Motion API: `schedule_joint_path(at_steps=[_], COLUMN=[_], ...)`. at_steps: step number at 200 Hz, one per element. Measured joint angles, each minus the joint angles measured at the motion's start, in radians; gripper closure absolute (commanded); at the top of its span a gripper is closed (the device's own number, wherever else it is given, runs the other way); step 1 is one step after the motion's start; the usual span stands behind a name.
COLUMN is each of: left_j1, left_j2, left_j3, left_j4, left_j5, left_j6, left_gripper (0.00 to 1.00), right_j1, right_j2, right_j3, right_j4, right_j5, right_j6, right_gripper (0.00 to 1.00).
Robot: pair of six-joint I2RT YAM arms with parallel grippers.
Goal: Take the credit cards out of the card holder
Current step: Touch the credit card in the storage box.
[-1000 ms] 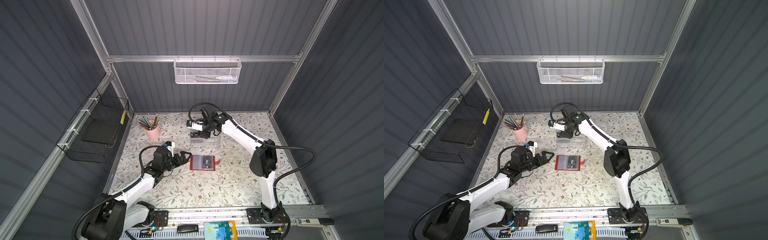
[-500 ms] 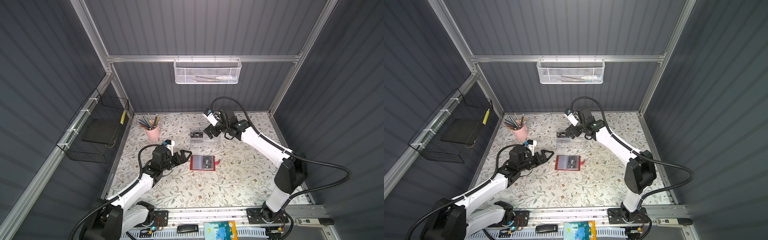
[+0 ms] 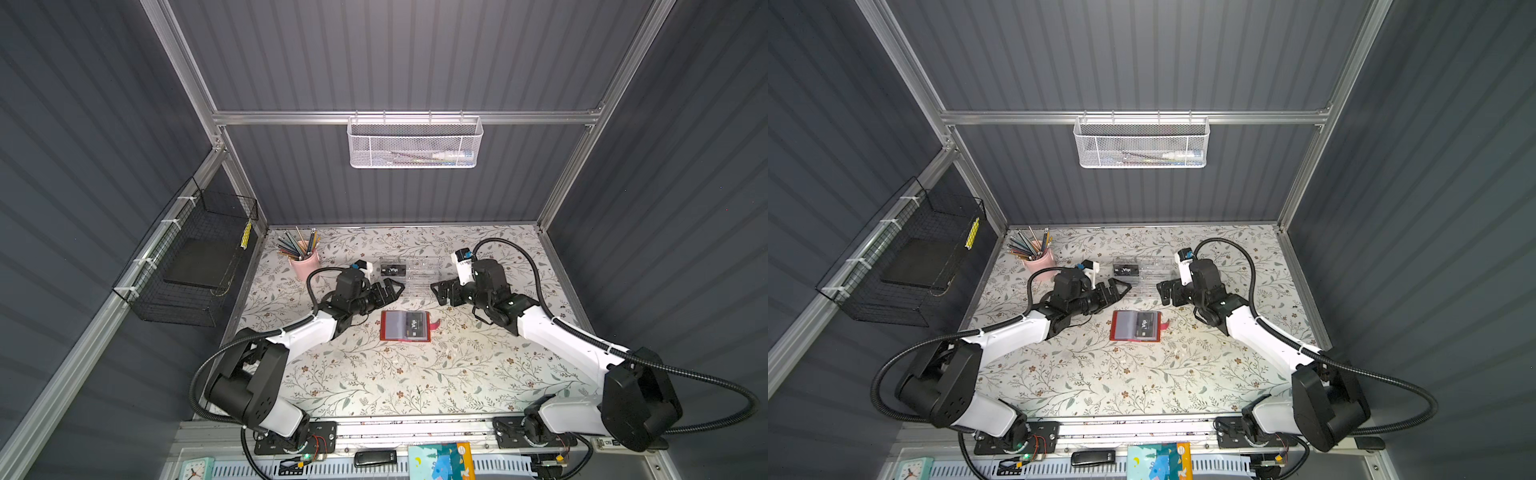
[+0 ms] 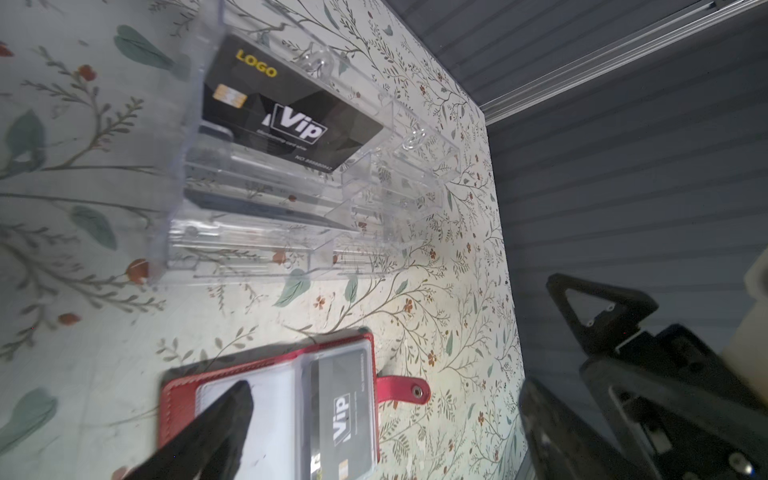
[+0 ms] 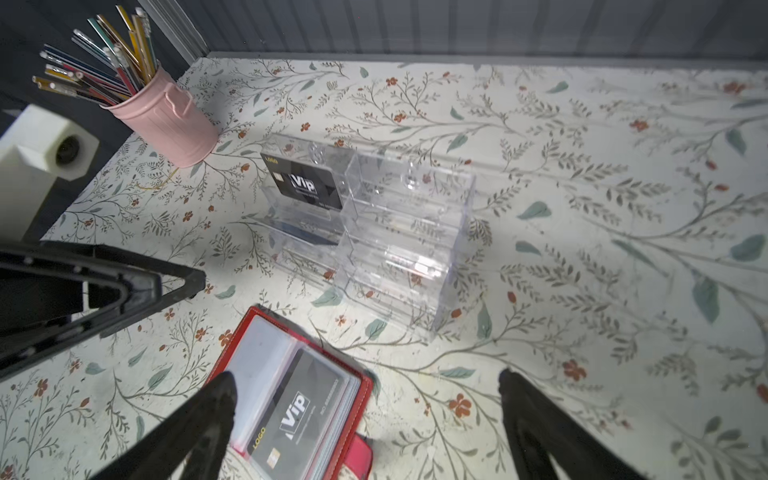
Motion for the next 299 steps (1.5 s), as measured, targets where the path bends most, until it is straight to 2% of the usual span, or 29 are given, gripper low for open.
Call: schedule_joint_path(at_steps=[31, 72, 95, 185, 299], left_j1=[-0.017, -0.017, -0.016, -0.017, -0.016], left_j2=[0.072, 0.11, 0.135, 0.261, 0.305], left_j3=[0.038, 0.093, 0.127, 0.194, 0.262], left_j4=[0.021, 0.02, 0.021, 0.026, 0.024], left_j5=[-0.023, -0.042, -0.047, -0.05, -0.088], left_j6=[-0.013, -0.014, -0.014, -0.014, 0.011], left_gripper=[0.0, 0.0, 0.0, 0.0, 0.0], right_j1=[-0.014, -0.079, -0.083, -0.07, -0.038], right_j2=[-0.03, -0.041, -0.003, -0.039, -0.041], right_j3=[-0.063, -0.093, -0.116, -0.2, -0.228], right_j4=[0.034, 0.151, 0.209, 0.274, 0.317], right_j5=[-0.045, -0.267, -0.311, -0.231, -0.175], right_j6=[0.092, 0.218, 0.256, 0.243, 0.208], right_gripper=[0.01, 0.01, 0.01, 0.01, 0.01])
